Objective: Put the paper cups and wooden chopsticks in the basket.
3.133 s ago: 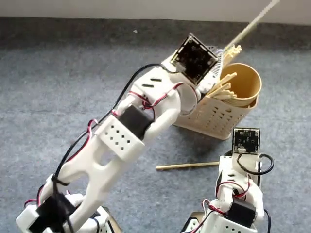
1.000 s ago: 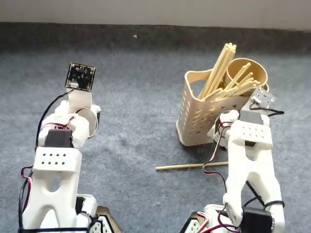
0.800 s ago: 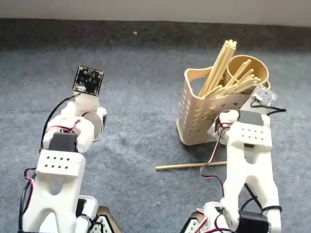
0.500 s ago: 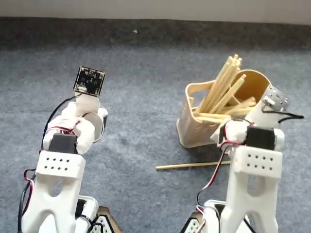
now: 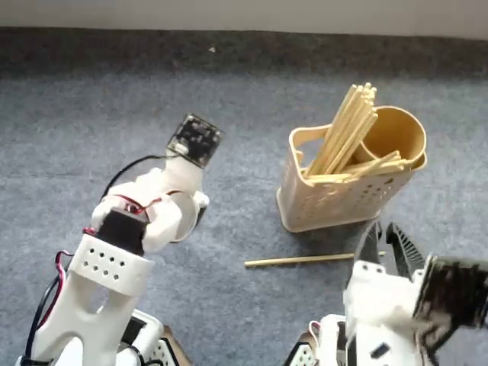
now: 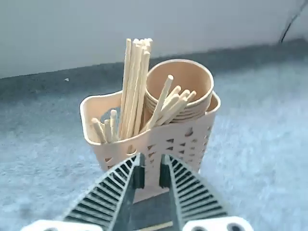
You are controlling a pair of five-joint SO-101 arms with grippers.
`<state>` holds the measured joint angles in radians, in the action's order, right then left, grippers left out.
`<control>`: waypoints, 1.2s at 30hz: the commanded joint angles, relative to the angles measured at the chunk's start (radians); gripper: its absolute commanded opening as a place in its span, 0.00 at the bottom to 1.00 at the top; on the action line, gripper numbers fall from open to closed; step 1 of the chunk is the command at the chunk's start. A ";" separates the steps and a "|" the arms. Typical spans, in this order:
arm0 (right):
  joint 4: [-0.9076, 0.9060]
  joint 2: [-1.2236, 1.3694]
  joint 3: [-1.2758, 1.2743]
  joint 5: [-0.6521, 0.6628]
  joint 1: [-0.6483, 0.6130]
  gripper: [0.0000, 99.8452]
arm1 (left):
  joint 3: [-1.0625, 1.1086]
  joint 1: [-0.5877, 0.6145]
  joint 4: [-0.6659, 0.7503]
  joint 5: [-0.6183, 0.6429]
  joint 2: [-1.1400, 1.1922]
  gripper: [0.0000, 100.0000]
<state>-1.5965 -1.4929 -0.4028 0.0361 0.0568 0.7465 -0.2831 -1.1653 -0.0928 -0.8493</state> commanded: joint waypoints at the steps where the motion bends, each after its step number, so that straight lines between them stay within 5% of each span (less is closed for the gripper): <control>1: 0.010 -0.236 0.021 0.189 0.113 0.07 | -0.042 -0.068 -0.021 -0.040 -0.013 0.08; 8: 0.165 -0.288 -0.282 0.245 0.499 0.07 | 0.019 -0.091 -0.011 -0.041 -0.013 0.08; 14: 0.314 -0.260 -0.568 0.239 0.588 0.07 | 0.189 -0.222 0.084 -0.215 -0.013 0.22; 20: 0.328 -0.260 -0.657 0.239 0.670 0.07 | 0.311 -0.308 0.210 -0.416 -0.015 0.20; 30: 0.321 -0.262 -0.665 0.242 0.748 0.07 | 0.510 -0.453 0.555 -0.477 -0.015 0.22; 36: 0.318 -0.288 -0.667 0.245 0.748 0.07 | 0.510 -0.467 0.644 -0.474 -0.013 0.22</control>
<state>-1.2912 -1.7737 -1.0702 0.2677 0.7948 1.2605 -0.7373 -0.5700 -0.5593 -0.8493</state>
